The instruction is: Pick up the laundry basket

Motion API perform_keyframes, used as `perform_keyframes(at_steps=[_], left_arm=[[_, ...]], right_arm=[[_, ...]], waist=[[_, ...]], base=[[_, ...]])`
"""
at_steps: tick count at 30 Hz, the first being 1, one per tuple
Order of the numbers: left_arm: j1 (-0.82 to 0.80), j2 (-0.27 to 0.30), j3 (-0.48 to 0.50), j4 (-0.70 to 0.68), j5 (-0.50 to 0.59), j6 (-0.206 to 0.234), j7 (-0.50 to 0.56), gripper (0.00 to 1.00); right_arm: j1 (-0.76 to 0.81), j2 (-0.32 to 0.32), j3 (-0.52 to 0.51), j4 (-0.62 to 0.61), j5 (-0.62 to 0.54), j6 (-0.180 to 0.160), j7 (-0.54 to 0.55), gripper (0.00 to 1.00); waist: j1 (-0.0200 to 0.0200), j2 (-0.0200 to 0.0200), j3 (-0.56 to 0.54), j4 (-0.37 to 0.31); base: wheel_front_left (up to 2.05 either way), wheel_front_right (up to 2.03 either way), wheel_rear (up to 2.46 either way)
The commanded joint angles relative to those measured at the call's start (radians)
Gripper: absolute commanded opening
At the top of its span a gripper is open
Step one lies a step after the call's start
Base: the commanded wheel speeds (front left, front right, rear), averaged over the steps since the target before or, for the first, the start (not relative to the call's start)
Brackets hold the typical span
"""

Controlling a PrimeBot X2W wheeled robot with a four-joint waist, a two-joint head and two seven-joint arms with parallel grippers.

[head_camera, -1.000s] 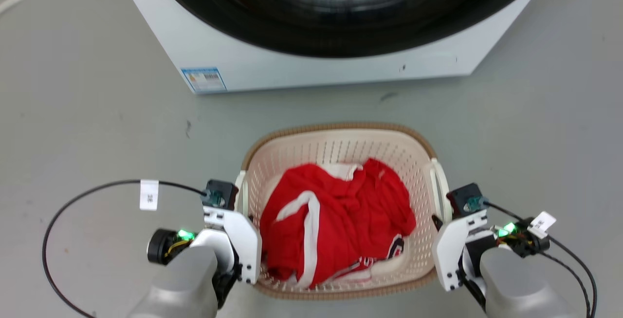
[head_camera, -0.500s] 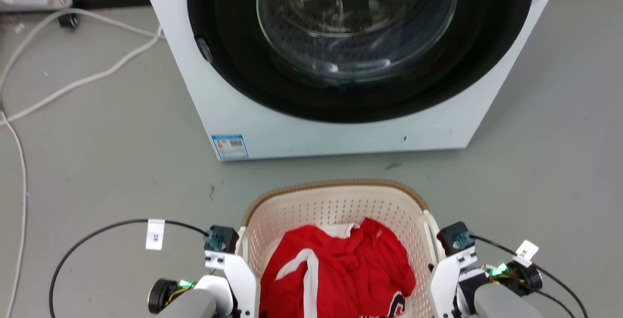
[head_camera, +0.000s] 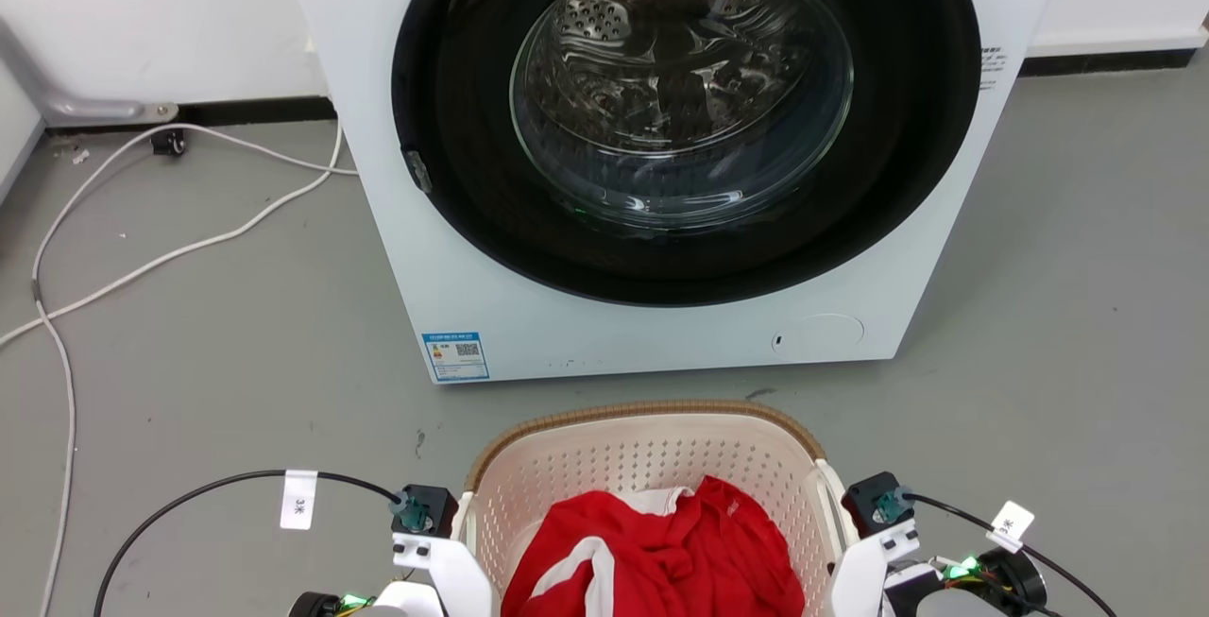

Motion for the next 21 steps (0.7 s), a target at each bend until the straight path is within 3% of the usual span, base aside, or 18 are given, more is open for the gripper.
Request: perform_keyframes(at_steps=[1, 21], left_arm=[[0.007, -0.021, -0.014, -0.016, -0.003, -0.023, 0.0, 0.0], [0.003, -0.016, -0.07, 0.003, -0.058, -0.023, -0.012, 0.0]], right_arm=[[0.017, 0.015, 0.014, -0.004, 0.001, 0.003, 0.002, 0.0], [0.028, 0.014, 0.034, -0.002, 0.032, 0.003, 0.001, 0.0]], waist=[[0.0002, -0.0001, -0.008, -0.002], [0.0002, -0.0001, -0.041, -0.007]], base=[[0.0, 0.0, 0.0], [0.0, 0.0, 0.0]])
